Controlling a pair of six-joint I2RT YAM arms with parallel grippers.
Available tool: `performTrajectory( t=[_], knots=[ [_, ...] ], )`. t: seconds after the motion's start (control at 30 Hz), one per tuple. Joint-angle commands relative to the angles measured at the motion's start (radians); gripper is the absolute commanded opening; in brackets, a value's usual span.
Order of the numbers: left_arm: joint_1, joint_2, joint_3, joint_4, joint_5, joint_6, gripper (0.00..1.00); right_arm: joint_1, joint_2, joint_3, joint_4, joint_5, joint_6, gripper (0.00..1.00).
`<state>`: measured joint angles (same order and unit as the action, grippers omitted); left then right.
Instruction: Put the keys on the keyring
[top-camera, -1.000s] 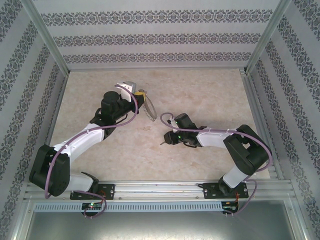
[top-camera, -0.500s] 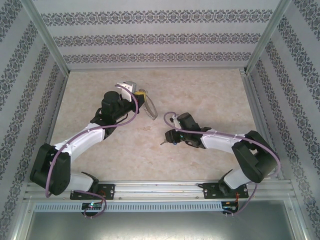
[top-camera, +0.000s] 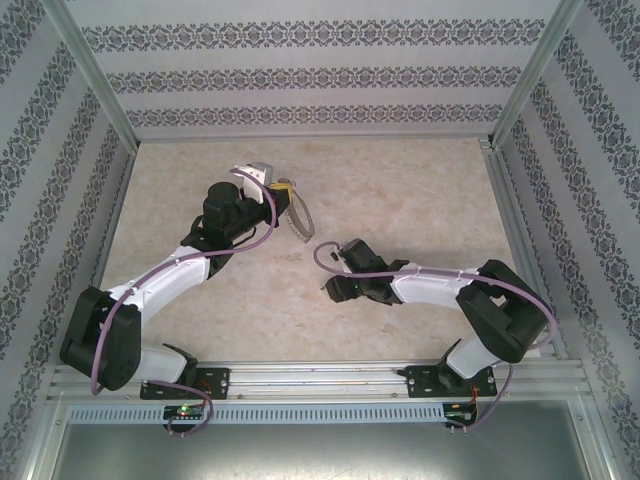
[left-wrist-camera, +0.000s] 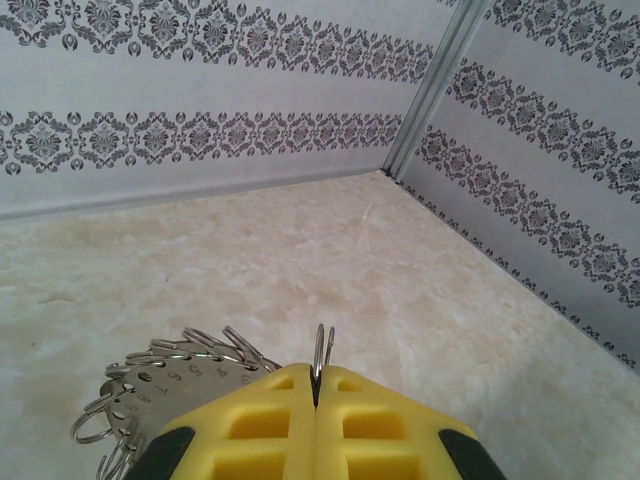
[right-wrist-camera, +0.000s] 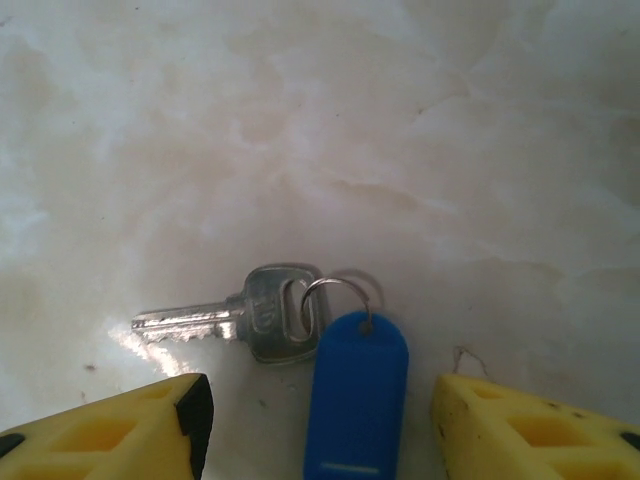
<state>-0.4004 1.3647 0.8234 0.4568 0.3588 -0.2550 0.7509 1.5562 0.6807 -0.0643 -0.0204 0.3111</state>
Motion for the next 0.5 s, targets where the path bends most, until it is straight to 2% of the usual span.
performTrajectory(
  t=[0.0, 0.3, 0.47],
  knots=[
    [-0.011, 0.004, 0.037, 0.062, 0.013, -0.007, 0.00, 0.006, 0.039, 0.038, -0.034, 0.086, -0.016, 0.61],
    [-0.012, -0.006, 0.031, 0.062, 0.009, -0.004, 0.00, 0.018, 0.119, 0.114, -0.042, 0.152, -0.023, 0.60],
    [-0.013, -0.007, 0.030, 0.063, 0.008, -0.005, 0.00, 0.011, 0.135, 0.143, -0.032, 0.219, 0.005, 0.54]
  ],
)
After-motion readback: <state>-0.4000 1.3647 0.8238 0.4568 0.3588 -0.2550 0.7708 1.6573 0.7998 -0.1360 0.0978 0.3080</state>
